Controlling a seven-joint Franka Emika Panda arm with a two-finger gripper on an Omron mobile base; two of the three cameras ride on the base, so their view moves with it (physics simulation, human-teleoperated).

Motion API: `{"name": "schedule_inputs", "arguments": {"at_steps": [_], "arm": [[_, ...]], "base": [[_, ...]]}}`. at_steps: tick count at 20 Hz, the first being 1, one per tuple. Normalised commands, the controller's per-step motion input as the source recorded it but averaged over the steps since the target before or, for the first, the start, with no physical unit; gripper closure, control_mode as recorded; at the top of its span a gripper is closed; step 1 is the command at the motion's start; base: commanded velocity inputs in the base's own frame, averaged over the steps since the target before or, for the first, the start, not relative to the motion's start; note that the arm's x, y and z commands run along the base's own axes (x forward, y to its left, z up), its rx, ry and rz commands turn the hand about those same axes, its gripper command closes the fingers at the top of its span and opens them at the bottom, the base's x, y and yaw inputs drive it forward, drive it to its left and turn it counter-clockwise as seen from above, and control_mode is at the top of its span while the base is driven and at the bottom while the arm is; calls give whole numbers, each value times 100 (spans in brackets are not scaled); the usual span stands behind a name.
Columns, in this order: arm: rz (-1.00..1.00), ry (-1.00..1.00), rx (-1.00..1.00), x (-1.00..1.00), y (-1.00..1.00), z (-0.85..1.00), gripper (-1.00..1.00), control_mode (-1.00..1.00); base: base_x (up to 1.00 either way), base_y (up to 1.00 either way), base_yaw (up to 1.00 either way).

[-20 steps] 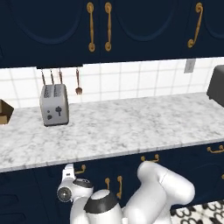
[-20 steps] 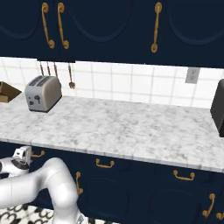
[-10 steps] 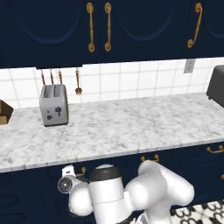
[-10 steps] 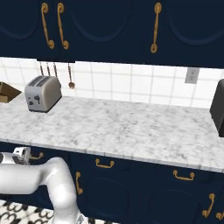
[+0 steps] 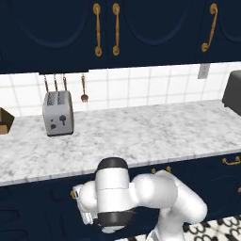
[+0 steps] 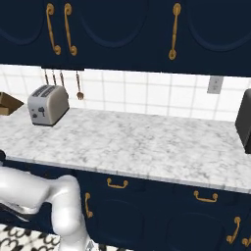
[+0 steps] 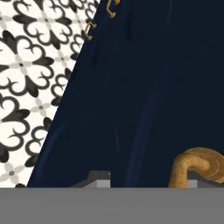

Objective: Take a straw from the drawer in front and place it inside the glass cup on the dining counter.

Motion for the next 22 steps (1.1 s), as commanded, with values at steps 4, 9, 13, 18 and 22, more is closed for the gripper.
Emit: {"name": "schedule_inputs", "arguments": {"at_steps": [4, 9, 13, 18, 22], "arm": [[0, 42, -7, -100, 52, -41, 100, -100], [0, 50, -10, -100, 68, -29, 100, -100], [0, 53, -11, -100, 66, -27, 100, -100], [0, 56, -10, -100, 61, -23, 100, -100], [0, 53, -11, -100, 57, -28, 100, -100]], "base": [[0, 0, 0], [0, 0, 0], [0, 0, 0], [0, 0, 0], [0, 0, 0]]}}
